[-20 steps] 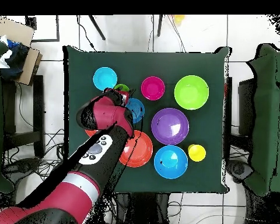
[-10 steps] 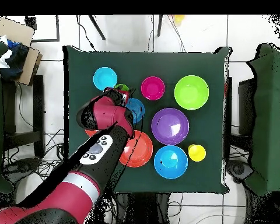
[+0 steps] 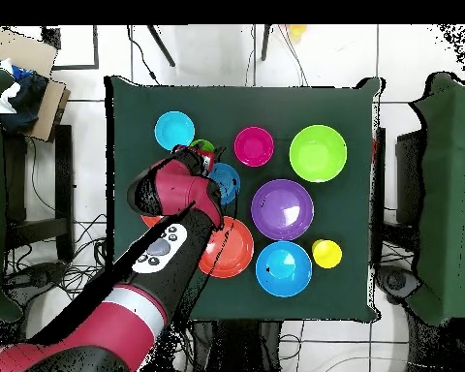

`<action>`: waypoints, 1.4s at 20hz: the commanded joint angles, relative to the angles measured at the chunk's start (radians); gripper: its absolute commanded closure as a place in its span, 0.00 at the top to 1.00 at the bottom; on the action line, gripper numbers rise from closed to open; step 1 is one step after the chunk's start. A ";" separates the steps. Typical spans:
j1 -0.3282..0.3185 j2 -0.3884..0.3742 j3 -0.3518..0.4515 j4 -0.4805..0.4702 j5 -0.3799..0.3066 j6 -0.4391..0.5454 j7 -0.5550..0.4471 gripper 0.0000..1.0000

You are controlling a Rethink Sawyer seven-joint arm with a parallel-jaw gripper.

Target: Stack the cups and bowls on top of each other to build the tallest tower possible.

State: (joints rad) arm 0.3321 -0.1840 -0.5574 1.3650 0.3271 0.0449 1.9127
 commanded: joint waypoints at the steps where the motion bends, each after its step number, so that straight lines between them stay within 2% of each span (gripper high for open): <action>1: -0.019 -0.007 0.114 0.010 0.004 -0.004 0.164 1.00; 28: -0.030 -0.016 0.127 0.021 -0.002 0.001 0.162 1.00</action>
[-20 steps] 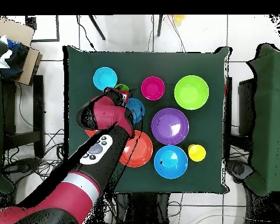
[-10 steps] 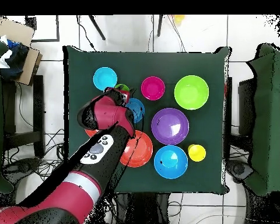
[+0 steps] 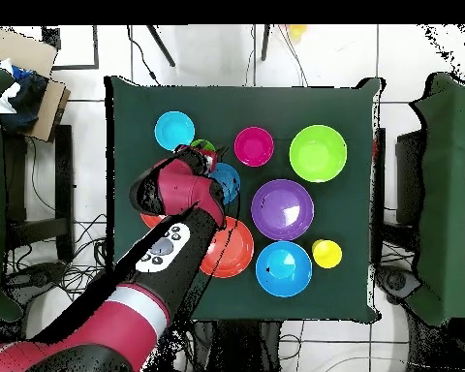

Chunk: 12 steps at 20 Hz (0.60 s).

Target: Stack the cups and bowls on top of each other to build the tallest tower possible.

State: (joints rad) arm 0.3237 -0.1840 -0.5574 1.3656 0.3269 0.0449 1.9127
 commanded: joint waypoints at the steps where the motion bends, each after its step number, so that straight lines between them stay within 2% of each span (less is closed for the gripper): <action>1: -0.020 -0.015 0.125 0.019 -0.002 0.001 0.161 1.00; 12: -0.023 -0.025 0.125 0.025 -0.009 0.006 0.155 1.00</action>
State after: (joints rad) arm 0.3224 -0.1910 -0.5574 1.3666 0.3269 0.0449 1.9127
